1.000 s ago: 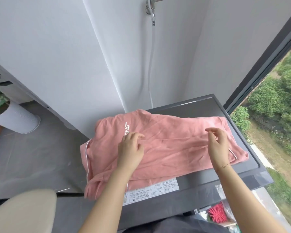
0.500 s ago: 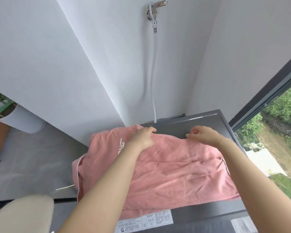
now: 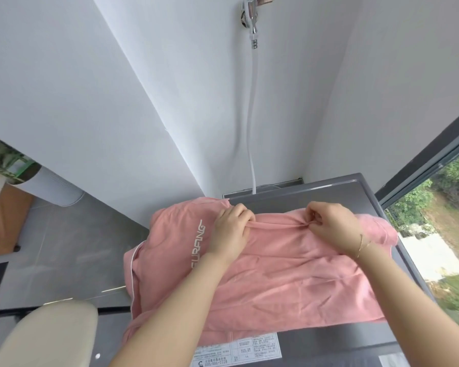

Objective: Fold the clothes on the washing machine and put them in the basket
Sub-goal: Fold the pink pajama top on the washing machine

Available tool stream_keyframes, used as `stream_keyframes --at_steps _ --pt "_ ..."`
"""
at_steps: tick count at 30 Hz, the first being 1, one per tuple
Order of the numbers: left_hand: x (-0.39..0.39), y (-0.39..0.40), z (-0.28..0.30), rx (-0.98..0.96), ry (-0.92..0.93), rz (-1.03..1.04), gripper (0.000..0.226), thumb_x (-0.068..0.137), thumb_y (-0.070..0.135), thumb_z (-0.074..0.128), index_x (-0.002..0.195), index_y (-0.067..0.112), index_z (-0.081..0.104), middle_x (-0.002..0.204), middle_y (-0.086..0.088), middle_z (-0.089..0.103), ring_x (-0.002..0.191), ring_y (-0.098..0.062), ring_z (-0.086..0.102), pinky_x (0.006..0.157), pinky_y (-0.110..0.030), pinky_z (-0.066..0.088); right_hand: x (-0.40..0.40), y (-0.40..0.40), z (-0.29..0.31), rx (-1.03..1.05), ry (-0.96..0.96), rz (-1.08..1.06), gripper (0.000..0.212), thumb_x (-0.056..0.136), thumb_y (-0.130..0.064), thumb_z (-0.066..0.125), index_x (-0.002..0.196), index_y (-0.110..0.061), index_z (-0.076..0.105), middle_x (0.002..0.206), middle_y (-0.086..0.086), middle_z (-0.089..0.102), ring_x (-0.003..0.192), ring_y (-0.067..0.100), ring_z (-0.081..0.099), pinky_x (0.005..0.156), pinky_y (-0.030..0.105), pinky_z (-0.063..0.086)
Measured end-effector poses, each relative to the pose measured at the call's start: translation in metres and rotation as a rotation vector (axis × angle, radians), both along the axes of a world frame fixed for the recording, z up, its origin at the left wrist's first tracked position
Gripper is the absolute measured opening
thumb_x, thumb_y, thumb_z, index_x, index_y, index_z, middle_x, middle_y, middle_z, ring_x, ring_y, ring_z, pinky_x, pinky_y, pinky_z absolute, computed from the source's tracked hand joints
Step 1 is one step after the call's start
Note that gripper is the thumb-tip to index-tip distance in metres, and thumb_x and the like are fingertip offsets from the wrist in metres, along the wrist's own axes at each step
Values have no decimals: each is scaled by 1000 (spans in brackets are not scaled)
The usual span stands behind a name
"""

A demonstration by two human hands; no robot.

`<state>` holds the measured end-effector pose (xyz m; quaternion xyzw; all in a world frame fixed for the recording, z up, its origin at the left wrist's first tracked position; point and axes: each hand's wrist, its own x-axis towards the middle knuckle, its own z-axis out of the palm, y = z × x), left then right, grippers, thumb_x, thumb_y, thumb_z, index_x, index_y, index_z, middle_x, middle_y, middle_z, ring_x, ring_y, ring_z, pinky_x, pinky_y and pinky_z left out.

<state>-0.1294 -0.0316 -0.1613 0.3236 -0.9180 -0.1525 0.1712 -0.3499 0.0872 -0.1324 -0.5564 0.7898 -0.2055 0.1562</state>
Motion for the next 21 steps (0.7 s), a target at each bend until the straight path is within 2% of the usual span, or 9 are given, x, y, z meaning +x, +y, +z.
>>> stream_keyframes --at_steps 3,6,8,9,11,14,16,18,21 --pt "13 6 -3 25 -12 -66 28 64 -3 65 81 19 59 85 5 56 84 -17 55 78 -26 32 29 27 -17 -180 182 53 23 56 2 55 60 -21 54 55 -6 58 49 25 54 56 26 35" --pt "24 9 -5 112 -162 -140 24 67 1 59 80 20 61 88 7 59 89 -17 59 87 -27 35 48 51 -36 -45 110 116 24 50 -2 56 56 -26 56 52 -12 59 48 16 57 58 25 35" --pt "26 8 -4 234 -196 -126 21 71 5 56 83 20 66 88 9 63 86 -15 62 90 -36 43 51 59 -37 76 28 134 14 59 -13 57 59 -27 59 54 -17 57 52 9 58 58 24 37" --pt "24 7 -3 274 -179 -95 22 74 7 55 89 20 67 85 8 65 82 -15 63 85 -37 48 49 59 -29 142 -13 130 11 68 -19 57 61 -27 61 56 -16 59 55 8 58 57 25 40" --pt "13 2 4 299 -202 -17 27 87 14 53 111 24 61 83 7 66 81 -20 64 76 -37 51 40 52 -15 256 -157 76 24 83 -28 57 60 -25 60 58 -9 61 58 7 56 57 22 43" --pt "-8 -10 12 353 -390 33 40 98 26 48 138 31 45 104 -1 68 98 -24 63 81 -36 49 18 36 -4 107 -135 -166 29 87 -27 59 60 -27 52 59 -10 53 61 8 52 55 19 38" --pt "-21 -15 12 405 -503 1 38 95 29 56 133 30 53 111 -1 63 104 -21 61 86 -32 46 2 33 -5 101 -44 -266 4 85 -26 60 83 -25 62 82 -11 56 85 16 57 69 28 44" --pt "-28 -17 8 379 -547 -69 24 88 30 65 111 28 67 109 3 59 106 -17 57 90 -30 42 -10 33 -8 366 33 -185 24 86 -30 57 109 -26 62 107 -5 55 111 20 50 88 31 38" --pt "-29 -15 5 341 -532 -128 6 85 29 68 90 26 70 108 9 57 106 -13 49 96 -31 33 -18 40 -14 546 5 -168 28 88 -32 48 111 -34 64 118 -7 57 119 19 46 97 31 32"
